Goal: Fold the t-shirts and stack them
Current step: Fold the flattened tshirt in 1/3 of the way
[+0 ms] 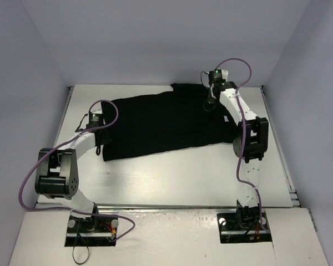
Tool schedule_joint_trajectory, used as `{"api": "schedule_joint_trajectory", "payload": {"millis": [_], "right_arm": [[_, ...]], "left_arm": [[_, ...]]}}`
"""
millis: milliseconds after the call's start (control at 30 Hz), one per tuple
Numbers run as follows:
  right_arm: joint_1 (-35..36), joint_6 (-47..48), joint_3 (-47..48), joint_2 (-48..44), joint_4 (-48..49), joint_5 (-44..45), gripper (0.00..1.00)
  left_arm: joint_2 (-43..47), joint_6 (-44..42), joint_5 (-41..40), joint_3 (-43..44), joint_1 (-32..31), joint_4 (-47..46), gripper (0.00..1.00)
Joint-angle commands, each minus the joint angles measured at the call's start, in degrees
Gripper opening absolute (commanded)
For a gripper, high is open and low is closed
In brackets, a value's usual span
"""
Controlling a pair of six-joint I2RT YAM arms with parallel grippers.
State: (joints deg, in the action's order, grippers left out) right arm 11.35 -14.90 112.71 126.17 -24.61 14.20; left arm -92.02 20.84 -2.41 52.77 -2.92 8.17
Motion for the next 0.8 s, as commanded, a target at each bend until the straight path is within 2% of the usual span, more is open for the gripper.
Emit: {"api": "schedule_joint_trajectory", "payload": {"millis": [0, 67, 167, 267, 433, 633, 767], "right_arm": [[0.3, -0.1, 3.5, 0.1, 1.8, 1.5, 0.01], [0.1, 0.2, 4.3, 0.6, 1.7, 1.2, 0.07], [-0.5, 0.6, 5.8, 0.8, 1.7, 0.2, 0.25], [-1.5, 0.7, 5.9, -1.1, 1.7, -1.1, 0.43], [-5.2, -2.1, -3.6, -9.2, 1.8, -4.7, 0.46], [-9.7, -7.3, -24.0, -18.4, 4.2, -8.0, 0.46], [-12.5, -9.5, -33.7, -22.1, 7.5, -10.4, 0.46]], "left_arm": [[1.7, 0.6, -3.2, 2.6, 0.5, 1.2, 0.10], [2.3, 0.7, -4.2, 2.9, 0.5, 2.2, 0.24], [4.4, -0.3, -4.4, 5.7, 0.5, 4.2, 0.47], [7.6, -2.5, -3.9, 9.3, -0.2, 6.9, 0.56], [12.1, -6.5, -2.6, 11.4, -4.2, 12.5, 0.58], [14.3, -1.6, -0.5, 4.2, -8.4, 13.3, 0.58], [12.7, -0.5, 0.5, 3.1, -8.7, 13.0, 0.58]]}}
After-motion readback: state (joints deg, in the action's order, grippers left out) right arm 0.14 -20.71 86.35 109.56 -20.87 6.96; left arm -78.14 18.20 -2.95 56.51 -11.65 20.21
